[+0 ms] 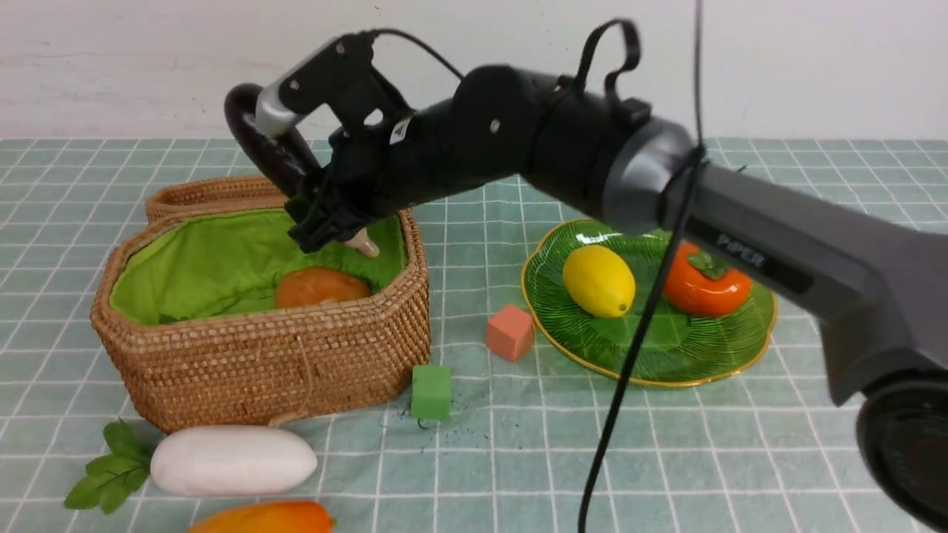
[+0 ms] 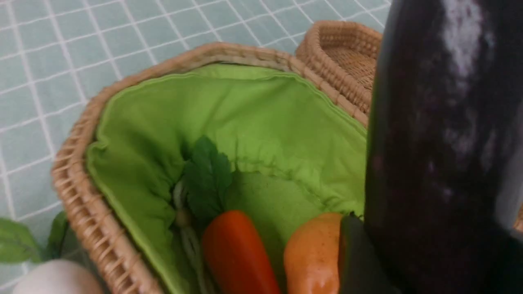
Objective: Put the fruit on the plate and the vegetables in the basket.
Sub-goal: Grab an eggplant with your right arm and place it in the basket on the left, then grab the mango with your left arm and place it on the right plate
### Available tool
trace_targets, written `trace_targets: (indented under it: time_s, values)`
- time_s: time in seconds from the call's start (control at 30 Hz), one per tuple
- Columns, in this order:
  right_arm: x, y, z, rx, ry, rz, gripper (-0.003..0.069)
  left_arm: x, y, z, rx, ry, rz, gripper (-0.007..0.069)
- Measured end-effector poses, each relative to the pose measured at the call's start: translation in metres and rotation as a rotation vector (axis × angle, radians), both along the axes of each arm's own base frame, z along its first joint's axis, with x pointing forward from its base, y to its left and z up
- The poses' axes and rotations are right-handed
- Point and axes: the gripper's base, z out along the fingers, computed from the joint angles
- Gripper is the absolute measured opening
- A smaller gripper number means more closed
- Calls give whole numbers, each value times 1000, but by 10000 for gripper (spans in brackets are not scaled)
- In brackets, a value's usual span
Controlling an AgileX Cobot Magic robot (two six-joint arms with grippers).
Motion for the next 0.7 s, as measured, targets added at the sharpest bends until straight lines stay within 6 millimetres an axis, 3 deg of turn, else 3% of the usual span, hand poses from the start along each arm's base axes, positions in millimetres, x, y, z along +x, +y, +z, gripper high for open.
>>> trace_targets:
  time_s: [0.13,0.2,0.23,0.3,0.4,0.53,0.6,0.63,0.7]
  values:
    - [3,3,-11,7,26,-14,360,0,0,0,0,0,0,239]
    - [3,3,-11,8,27,-14,456,0,0,0,0,0,0,239]
    - [3,3,-11,8,27,-13,466,0,0,0,0,0,0,239]
    - [2,3,-11,9,34,-12,596,0,0,0,0,0,0,239]
    - [0,3,-10,-1,51,1,669,0,0,0,0,0,0,239]
    - [-11,-4,8,-46,56,42,658,0,0,0,0,0,0,239]
    - [-22,-15,32,-106,35,75,617,0,0,0,0,0,0,239]
    - [-24,-17,35,-112,32,78,611,0,0,0,0,0,0,239]
    - [-40,-42,71,-203,14,92,516,0,0,0,0,0,0,239]
